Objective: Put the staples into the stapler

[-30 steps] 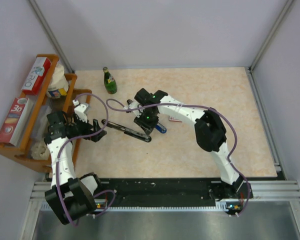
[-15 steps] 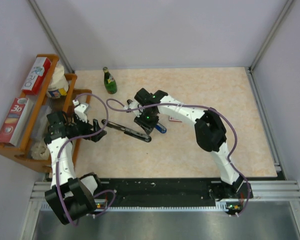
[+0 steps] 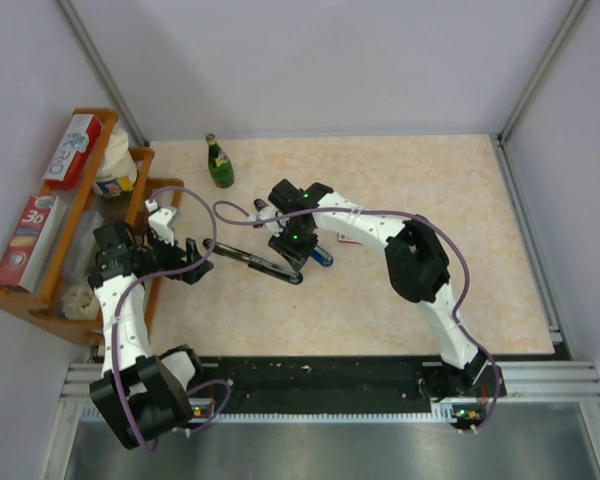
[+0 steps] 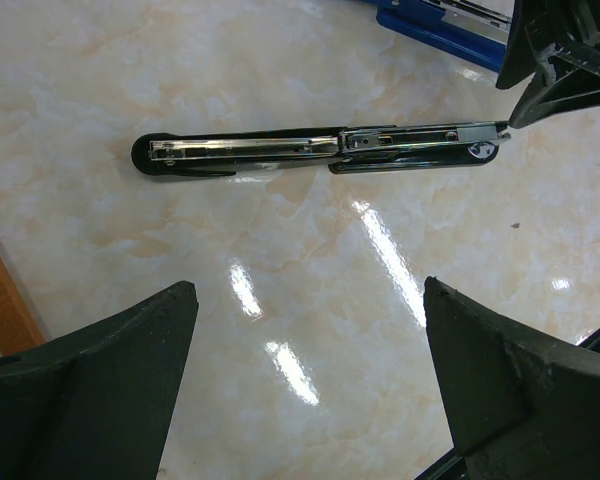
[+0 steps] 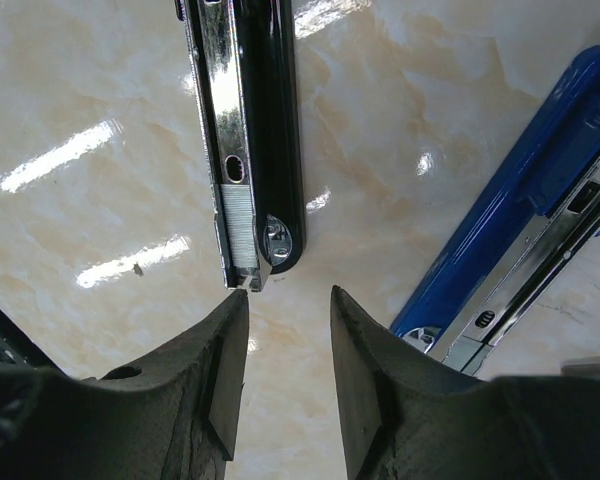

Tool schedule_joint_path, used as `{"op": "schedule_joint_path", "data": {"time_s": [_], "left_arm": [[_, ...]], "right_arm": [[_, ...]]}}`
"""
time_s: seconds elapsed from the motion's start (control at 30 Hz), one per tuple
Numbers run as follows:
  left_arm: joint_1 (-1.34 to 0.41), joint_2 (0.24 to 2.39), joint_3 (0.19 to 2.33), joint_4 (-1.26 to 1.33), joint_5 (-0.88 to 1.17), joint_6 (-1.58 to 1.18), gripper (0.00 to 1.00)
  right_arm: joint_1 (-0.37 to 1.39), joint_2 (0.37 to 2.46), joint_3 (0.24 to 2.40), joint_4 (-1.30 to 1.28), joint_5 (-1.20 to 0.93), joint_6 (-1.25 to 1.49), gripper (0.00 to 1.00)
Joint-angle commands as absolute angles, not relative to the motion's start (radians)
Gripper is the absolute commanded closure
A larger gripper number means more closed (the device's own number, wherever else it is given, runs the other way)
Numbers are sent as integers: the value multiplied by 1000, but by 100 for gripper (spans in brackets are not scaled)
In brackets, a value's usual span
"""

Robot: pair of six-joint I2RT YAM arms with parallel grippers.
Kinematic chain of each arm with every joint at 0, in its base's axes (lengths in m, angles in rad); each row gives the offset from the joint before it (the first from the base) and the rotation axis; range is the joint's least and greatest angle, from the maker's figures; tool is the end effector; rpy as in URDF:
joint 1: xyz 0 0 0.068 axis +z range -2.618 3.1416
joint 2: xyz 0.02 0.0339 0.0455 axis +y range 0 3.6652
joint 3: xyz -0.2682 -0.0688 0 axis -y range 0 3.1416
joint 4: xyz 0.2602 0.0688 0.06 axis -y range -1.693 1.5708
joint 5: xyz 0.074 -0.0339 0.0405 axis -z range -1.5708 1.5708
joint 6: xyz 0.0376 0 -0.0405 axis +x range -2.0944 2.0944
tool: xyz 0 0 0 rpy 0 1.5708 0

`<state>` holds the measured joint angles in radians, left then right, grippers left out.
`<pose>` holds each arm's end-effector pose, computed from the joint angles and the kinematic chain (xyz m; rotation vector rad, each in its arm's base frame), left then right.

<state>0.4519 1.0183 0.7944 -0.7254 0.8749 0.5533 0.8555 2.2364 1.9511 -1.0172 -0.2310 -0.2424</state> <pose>0.1956 0.0629 0.2628 0.4305 2.1259 -0.5473 0.3093 0.3691 0.2021 -1.5644 2.4699 0.4424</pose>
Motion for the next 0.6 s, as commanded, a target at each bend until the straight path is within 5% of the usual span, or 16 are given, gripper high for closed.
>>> {"op": "schedule_joint_path", "data": {"time_s": [0.0, 0.57], "left_arm": [[462, 1000, 792, -704, 905, 575, 1], [463, 1008, 796, -707, 916, 580, 1]], "right_arm": [[864, 2253, 1971, -1005, -221, -245, 62], [865, 2151, 1882, -928, -321, -319, 60]]}}
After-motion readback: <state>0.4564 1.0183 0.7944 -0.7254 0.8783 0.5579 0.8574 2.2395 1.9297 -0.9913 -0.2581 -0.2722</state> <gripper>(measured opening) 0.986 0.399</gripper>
